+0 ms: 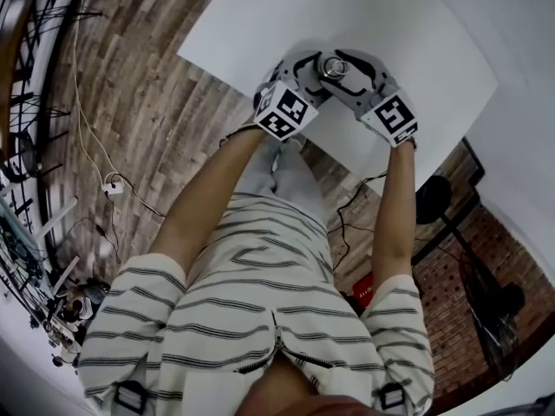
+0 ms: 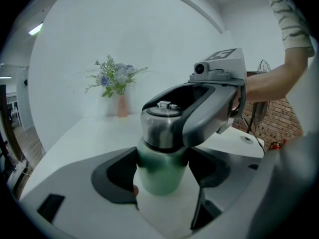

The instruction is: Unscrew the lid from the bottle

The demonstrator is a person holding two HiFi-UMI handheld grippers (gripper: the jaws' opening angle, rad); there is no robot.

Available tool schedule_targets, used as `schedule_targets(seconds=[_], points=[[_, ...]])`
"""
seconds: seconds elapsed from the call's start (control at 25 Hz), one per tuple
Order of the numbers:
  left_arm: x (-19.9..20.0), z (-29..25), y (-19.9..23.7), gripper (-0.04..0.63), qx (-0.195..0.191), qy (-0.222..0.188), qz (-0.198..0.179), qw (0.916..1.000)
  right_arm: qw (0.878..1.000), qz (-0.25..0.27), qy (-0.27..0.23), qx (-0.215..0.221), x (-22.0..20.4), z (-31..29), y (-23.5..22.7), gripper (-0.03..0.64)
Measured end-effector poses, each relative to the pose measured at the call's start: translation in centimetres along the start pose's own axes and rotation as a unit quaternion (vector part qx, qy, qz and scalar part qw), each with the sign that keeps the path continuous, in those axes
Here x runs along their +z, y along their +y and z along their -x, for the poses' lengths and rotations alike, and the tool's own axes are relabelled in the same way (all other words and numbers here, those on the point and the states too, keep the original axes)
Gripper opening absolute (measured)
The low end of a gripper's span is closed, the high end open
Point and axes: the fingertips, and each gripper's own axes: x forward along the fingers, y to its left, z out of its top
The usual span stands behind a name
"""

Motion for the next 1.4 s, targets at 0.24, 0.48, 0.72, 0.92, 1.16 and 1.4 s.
schedule_targets(seconds=[0.24, 0.48, 0.72, 0.92, 1.16, 1.4], points=[[0.0, -0.1, 0.0, 0.322, 0.0, 0.001, 0.0, 1.0, 1.0, 0.008, 0.017, 0.012, -0.1, 0.1, 0.0, 0.268], [-0.1, -0.1, 0.2, 0.322, 0.0, 0.001, 0.001, 1.0, 0.998, -0.001, 0.006, -0.057, 0.5, 0.3, -0.4, 0.356], [-0.1, -0.2, 0.1, 0.322, 0.001, 0.004, 0.003, 1.0, 0.97, -0.093, -0.035, -0.224, 0.8, 2.3, -1.1, 0.351], [-0.1, -0.1, 0.0, 0.322, 0.004, 0.003, 0.003, 1.0, 0.952, -0.105, -0.031, -0.286, 0.5, 2.0, -0.1, 0.331], [-0.5, 0.0, 0.2, 0.322, 0.005, 0.004, 0.005, 1.0, 0.926, -0.134, -0.03, -0.351, -0.3, 1.6, -0.5, 0.32], [-0.4, -0.1, 0.2, 0.322, 0.005, 0.004, 0.005, 1.0, 0.92, -0.15, -0.033, -0.362, -0.8, 1.2, -1.1, 0.285]])
